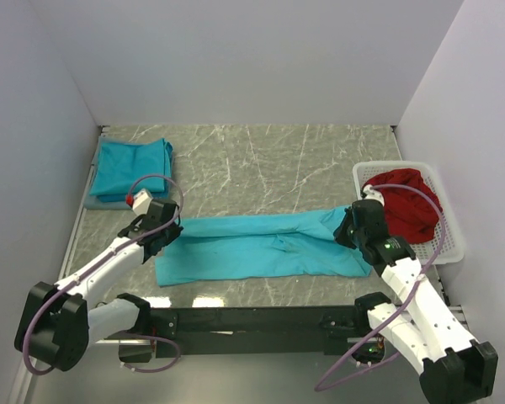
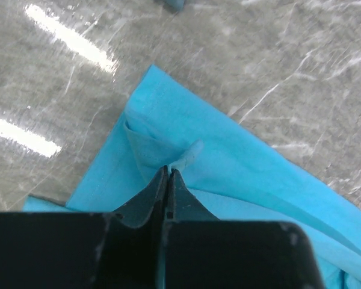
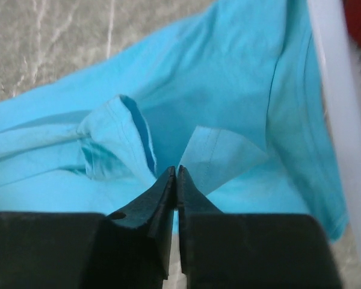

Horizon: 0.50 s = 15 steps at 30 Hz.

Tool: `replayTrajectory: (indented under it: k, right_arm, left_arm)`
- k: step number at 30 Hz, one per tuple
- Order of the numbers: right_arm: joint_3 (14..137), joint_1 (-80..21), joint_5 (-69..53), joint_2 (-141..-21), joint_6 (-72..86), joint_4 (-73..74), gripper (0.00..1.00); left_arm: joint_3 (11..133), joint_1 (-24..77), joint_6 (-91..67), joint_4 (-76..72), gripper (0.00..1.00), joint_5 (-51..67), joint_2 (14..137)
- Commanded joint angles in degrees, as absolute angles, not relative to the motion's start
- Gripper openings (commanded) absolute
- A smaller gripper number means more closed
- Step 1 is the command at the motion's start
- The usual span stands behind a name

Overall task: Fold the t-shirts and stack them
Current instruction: Fold the tshirt

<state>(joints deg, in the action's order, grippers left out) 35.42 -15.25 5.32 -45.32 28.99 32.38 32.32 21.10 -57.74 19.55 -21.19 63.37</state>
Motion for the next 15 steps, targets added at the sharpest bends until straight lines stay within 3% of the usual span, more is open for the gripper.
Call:
replayTrajectory:
  k: [1, 4, 8, 9, 11, 14, 15]
  right_arm:
    - [33.32, -15.64, 3.87, -42.90, 35.23, 38.66, 0.13]
    - [32.69, -17.48, 2.64, -39.31, 40.42, 40.86, 0.25]
    - [32.44, -17.49, 4.21, -33.85, 44.73, 46.04, 0.40]
    - [32.08, -17.49, 4.31, -32.45, 45.08, 46.05, 0.56]
    - [31.29, -17.58, 2.39, -28.93, 43.95, 42.91, 0.68]
    - [31.38, -17.49, 1.24, -27.86, 40.35, 36.16, 0.89]
    - [31.64, -17.40, 0.27, -28.64, 38.43, 34.30, 0.89]
  left_arm:
    - [30.42, 21.36, -60.11, 20.29, 0.06, -20.74, 61.18]
    - [27.69, 21.79, -63.62, 23.81, 0.17, -22.32, 58.11]
    - [25.49, 21.88, -71.36, 34.07, 0.43, -25.92, 48.38]
    - [25.75, 21.88, -72.24, 35.75, 0.46, -26.54, 46.51]
    - [26.54, 21.88, -73.21, 36.91, 0.53, -27.68, 41.34]
    - [26.46, 21.80, -71.55, 32.20, 0.99, -28.21, 36.58]
    - [26.37, 21.80, -70.76, 30.60, 0.99, -27.34, 36.04]
